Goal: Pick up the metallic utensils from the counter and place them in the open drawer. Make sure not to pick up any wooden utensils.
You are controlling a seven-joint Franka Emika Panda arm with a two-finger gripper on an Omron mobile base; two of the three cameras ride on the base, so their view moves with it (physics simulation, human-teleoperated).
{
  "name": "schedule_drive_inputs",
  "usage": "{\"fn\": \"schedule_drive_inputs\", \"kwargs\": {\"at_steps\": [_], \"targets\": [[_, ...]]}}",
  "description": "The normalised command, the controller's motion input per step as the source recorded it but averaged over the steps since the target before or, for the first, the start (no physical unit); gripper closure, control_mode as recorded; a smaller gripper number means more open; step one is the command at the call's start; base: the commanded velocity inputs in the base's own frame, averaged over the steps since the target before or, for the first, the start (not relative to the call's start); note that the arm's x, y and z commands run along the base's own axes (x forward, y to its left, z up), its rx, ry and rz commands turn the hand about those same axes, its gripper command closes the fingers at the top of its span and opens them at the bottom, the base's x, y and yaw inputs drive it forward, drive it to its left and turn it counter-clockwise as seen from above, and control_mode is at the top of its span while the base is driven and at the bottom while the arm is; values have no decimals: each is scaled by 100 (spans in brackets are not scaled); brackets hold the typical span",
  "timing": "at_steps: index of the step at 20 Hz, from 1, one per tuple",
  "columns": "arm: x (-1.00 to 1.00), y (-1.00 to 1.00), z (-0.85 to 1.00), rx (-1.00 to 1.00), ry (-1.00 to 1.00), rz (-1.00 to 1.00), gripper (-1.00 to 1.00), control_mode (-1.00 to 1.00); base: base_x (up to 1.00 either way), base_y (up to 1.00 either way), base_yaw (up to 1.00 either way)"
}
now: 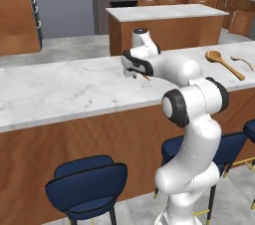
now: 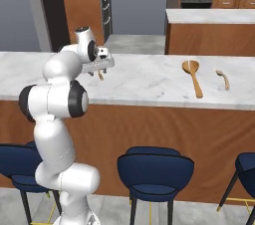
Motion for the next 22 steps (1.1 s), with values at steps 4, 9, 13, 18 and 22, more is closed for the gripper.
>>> {"fn": "schedule_drive_inputs", "kwargs": {"at_steps": [4,9,13,18,22], "targets": [[-7,-10,-100,-25,18,0,100,-100,0,0,0],[-36,-44,-100,-8,18,0,100,-100,0,0,0],[-56,-74,-95,2,8,-3,100,-100,0,0,0],[-90,-67,-17,21,-4,-11,100,-100,0,0,0],[-100,-60,47,35,-18,-18,100,-100,0,0,0]]}}
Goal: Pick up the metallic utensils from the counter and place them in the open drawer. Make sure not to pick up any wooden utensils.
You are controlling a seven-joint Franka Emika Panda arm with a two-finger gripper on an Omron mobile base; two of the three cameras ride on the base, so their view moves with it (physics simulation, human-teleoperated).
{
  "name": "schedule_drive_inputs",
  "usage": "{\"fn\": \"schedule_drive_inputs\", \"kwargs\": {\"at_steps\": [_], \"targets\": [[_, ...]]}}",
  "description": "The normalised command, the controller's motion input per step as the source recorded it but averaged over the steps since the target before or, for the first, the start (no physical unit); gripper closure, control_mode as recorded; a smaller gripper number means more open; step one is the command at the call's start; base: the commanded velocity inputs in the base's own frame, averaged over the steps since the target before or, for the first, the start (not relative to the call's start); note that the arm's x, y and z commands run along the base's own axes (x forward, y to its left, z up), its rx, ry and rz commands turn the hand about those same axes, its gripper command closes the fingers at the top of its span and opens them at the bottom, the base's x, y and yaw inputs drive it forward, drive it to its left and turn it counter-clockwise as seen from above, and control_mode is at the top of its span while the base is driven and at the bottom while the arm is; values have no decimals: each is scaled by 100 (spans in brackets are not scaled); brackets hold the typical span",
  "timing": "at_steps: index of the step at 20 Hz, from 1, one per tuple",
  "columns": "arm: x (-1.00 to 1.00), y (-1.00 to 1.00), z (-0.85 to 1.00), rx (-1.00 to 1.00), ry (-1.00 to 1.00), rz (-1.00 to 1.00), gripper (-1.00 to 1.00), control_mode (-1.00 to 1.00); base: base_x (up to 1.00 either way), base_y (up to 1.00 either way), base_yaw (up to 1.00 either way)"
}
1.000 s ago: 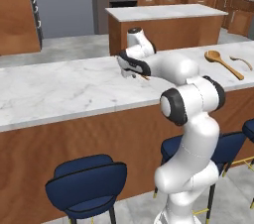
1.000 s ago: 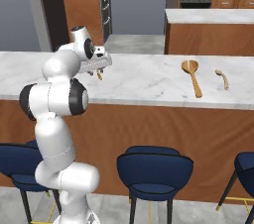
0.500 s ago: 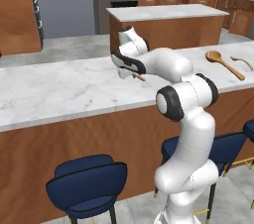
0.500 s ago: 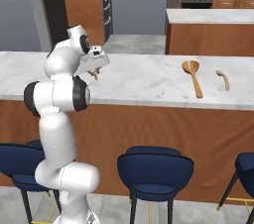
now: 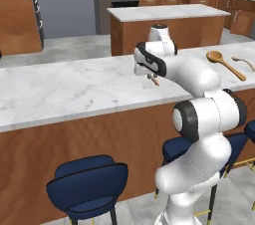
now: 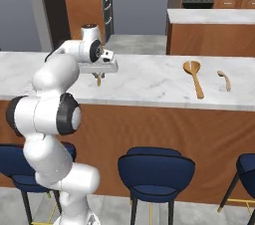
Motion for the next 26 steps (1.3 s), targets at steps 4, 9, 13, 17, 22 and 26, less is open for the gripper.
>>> {"fn": "schedule_drive_inputs", "kwargs": {"at_steps": [4,9,13,17,22,26], "targets": [[-100,-34,89,33,-19,-15,100,-100,0,0,0],[-100,-12,100,23,-23,-12,100,-100,0,0,0],[-100,-21,43,10,-26,-4,100,-100,0,0,0],[-100,-52,-15,0,-31,3,100,-100,0,0,0],[0,0,0,0,0,0,100,100,-100,-95,0],[0,0,0,0,0,0,100,100,-100,-100,0]]}}
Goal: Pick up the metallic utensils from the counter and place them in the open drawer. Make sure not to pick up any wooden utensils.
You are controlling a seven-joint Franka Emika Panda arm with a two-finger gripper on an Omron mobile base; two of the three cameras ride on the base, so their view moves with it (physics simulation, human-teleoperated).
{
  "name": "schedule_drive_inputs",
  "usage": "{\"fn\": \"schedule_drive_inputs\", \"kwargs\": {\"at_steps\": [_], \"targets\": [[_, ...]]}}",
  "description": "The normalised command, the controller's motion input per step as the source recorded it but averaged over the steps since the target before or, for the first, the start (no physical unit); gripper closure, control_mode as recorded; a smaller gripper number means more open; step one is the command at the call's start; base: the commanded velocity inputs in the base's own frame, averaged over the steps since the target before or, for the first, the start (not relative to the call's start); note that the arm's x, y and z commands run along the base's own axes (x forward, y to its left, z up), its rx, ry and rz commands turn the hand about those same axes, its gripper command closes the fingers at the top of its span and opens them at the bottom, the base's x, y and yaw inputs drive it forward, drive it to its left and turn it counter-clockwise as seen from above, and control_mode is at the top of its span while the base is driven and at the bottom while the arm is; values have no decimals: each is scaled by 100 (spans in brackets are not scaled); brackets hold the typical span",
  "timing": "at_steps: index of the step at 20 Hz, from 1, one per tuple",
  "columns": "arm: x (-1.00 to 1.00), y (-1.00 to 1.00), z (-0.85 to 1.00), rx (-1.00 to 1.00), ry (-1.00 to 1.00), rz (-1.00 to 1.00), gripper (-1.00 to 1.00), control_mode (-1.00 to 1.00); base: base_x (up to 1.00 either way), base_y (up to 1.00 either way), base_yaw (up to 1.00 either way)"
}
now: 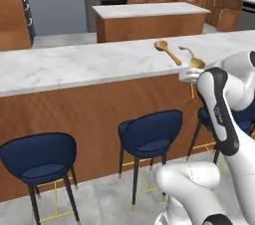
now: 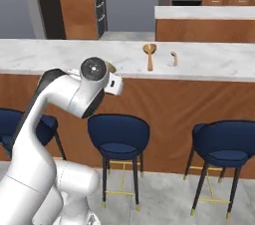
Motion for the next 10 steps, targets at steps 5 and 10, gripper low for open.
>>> {"fn": "schedule_drive_inputs", "kwargs": {"at_steps": [5,10], "targets": [[0,0,0,0,0,0,100,100,-83,-100,-10],[0,0,0,0,0,0,100,100,4,-100,-25]]}}
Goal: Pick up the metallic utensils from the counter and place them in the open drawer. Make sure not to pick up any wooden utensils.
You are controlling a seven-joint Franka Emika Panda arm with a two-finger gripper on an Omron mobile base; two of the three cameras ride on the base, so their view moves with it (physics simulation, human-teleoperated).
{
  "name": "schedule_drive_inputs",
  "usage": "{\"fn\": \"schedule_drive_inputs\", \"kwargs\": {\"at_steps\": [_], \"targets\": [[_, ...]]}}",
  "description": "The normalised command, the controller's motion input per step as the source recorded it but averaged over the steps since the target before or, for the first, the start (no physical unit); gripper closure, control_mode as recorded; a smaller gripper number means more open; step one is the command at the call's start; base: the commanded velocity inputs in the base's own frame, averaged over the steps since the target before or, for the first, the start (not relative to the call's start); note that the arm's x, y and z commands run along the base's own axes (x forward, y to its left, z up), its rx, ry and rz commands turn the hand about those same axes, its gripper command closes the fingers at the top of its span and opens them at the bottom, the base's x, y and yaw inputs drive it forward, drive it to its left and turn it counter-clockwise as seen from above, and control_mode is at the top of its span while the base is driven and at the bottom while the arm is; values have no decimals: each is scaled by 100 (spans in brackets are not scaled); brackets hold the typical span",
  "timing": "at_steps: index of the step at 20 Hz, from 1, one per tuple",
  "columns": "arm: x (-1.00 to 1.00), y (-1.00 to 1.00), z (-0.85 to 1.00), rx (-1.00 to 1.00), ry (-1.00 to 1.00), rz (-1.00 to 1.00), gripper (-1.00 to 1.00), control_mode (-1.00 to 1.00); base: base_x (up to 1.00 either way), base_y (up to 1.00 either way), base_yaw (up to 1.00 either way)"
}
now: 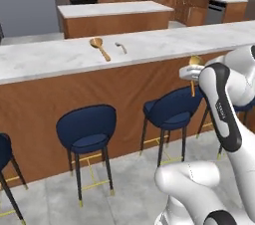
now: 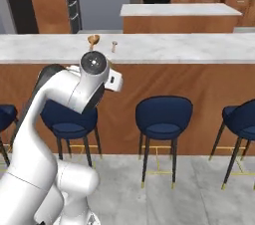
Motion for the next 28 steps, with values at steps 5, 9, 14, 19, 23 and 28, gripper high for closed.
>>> {"fn": "schedule_drive_inputs", "kwargs": {"at_steps": [5,9,14,19,23,28], "targets": [[0,0,0,0,0,0,100,100,36,-100,-31],[0,0,0,0,0,0,100,100,54,-100,-35],[0,0,0,0,0,0,100,100,53,-100,-36],[0,0,0,0,0,0,100,100,71,-100,-30],[0,0,0,0,0,0,100,100,94,-100,-25],[0,0,0,0,0,0,100,100,100,-100,-20]]}}
